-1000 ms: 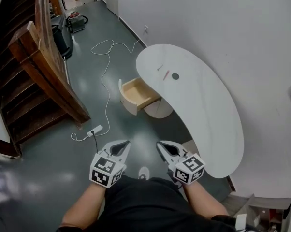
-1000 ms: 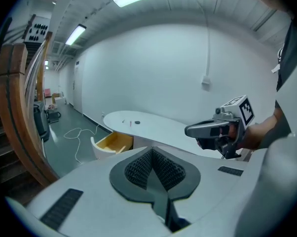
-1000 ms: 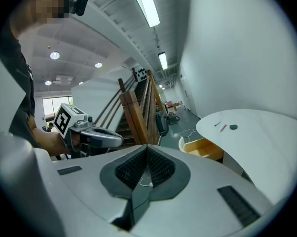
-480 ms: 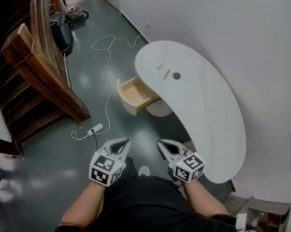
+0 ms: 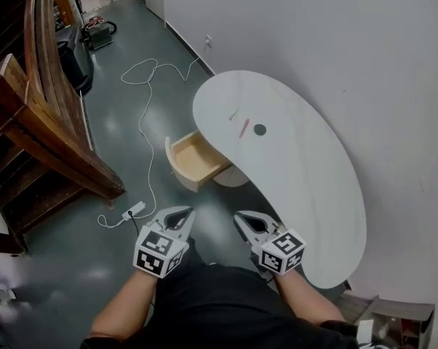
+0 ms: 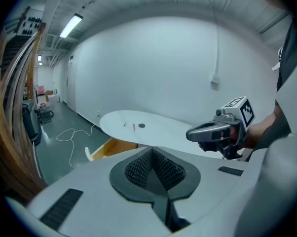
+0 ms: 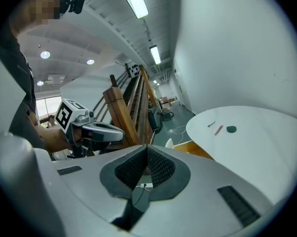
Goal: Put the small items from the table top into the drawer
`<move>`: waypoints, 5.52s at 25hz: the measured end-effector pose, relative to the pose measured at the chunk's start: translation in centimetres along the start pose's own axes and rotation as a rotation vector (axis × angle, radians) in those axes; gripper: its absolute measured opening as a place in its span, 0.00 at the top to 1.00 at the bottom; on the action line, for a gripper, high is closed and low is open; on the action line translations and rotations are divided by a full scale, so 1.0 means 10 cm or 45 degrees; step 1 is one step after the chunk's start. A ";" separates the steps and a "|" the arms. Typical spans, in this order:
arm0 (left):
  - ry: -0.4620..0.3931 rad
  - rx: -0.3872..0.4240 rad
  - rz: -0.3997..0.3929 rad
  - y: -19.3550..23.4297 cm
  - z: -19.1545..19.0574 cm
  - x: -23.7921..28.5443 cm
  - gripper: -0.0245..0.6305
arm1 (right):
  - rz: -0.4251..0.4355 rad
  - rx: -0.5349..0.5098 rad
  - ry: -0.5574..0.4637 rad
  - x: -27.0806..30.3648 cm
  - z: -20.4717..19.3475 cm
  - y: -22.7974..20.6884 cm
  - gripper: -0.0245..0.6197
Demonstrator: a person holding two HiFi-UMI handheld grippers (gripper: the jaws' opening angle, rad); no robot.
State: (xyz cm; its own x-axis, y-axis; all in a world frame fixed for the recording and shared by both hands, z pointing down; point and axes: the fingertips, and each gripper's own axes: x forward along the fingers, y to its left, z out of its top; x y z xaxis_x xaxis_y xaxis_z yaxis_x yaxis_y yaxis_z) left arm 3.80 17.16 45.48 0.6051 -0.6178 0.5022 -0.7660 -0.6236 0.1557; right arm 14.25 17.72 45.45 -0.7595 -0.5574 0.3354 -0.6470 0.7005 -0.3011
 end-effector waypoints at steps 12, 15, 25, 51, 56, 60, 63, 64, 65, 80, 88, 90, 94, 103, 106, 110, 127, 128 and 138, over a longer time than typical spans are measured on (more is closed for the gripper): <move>0.000 0.034 -0.054 1.41 0.74 0.51 0.94 | -0.103 -0.004 -0.023 1.18 0.94 -0.63 0.95; 0.019 0.051 -0.080 1.68 0.83 0.62 0.94 | -0.132 0.016 -0.021 1.43 1.05 -0.75 0.95; 0.066 0.094 -0.132 2.45 0.95 0.97 0.94 | -0.303 0.092 0.027 2.04 1.04 -1.32 0.95; 0.204 -0.076 0.060 2.79 0.74 1.37 0.94 | -0.657 0.188 0.379 2.16 0.41 -3.55 0.93; 0.208 -0.109 0.117 2.80 0.72 1.34 0.94 | -0.641 0.207 0.526 2.33 0.11 -3.75 0.80; 0.206 -0.133 0.162 2.83 0.70 1.28 0.94 | -0.682 0.258 0.587 2.33 -0.06 -3.85 0.80; 0.202 -0.150 0.194 2.86 0.69 1.24 0.94 | -0.690 0.247 0.641 2.35 -0.14 -3.87 0.80; 0.200 -0.154 0.201 2.86 0.69 1.24 0.94 | -0.699 0.230 0.659 2.35 -0.15 -3.88 0.80; 0.199 -0.157 0.205 2.86 0.69 1.23 0.94 | -0.709 0.213 0.673 2.34 -0.15 -3.88 0.82; 0.218 -0.148 0.166 2.78 0.63 1.31 0.94 | -0.559 0.283 0.497 2.28 0.07 -3.59 0.90; 0.267 -0.164 0.117 2.84 0.44 1.37 0.94 | -0.184 0.204 0.492 2.70 0.11 -2.55 0.90; 0.284 -0.171 0.120 2.88 0.38 1.35 0.94 | -0.119 0.179 0.528 2.83 0.03 -2.35 0.90; 0.344 -0.196 0.110 2.92 0.22 1.29 0.94 | -0.004 0.140 0.665 3.07 -0.23 -2.01 0.90; 0.362 -0.267 0.177 2.93 -0.03 1.10 0.94 | 0.086 0.077 0.981 3.54 -0.99 -1.74 0.90; 0.368 -0.296 0.228 2.97 -0.08 1.00 0.94 | 0.076 0.056 1.048 3.70 -1.14 -1.80 0.90; 0.387 -0.326 0.278 2.95 -0.20 0.85 0.94 | 0.043 0.052 1.151 3.90 -1.41 -1.93 0.90; 0.401 -0.509 0.368 2.84 -0.55 0.60 0.94 | 0.047 0.096 1.388 4.27 -2.20 -2.08 0.90; 0.397 -0.513 0.363 2.83 -0.53 0.62 0.94 | 0.050 0.108 1.390 4.26 -2.20 -2.07 0.90; 0.352 -0.404 0.307 2.93 -0.23 0.83 0.94 | 0.054 0.123 1.276 4.11 -1.80 -1.95 0.89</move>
State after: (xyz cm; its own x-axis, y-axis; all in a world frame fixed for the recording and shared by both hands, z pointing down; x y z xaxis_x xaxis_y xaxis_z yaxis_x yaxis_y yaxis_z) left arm -14.10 -5.19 56.17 0.3549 -0.5496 0.7563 -0.9317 -0.2751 0.2373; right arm -3.12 -10.84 81.22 -0.4040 0.1303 0.9054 -0.6570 0.6474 -0.3863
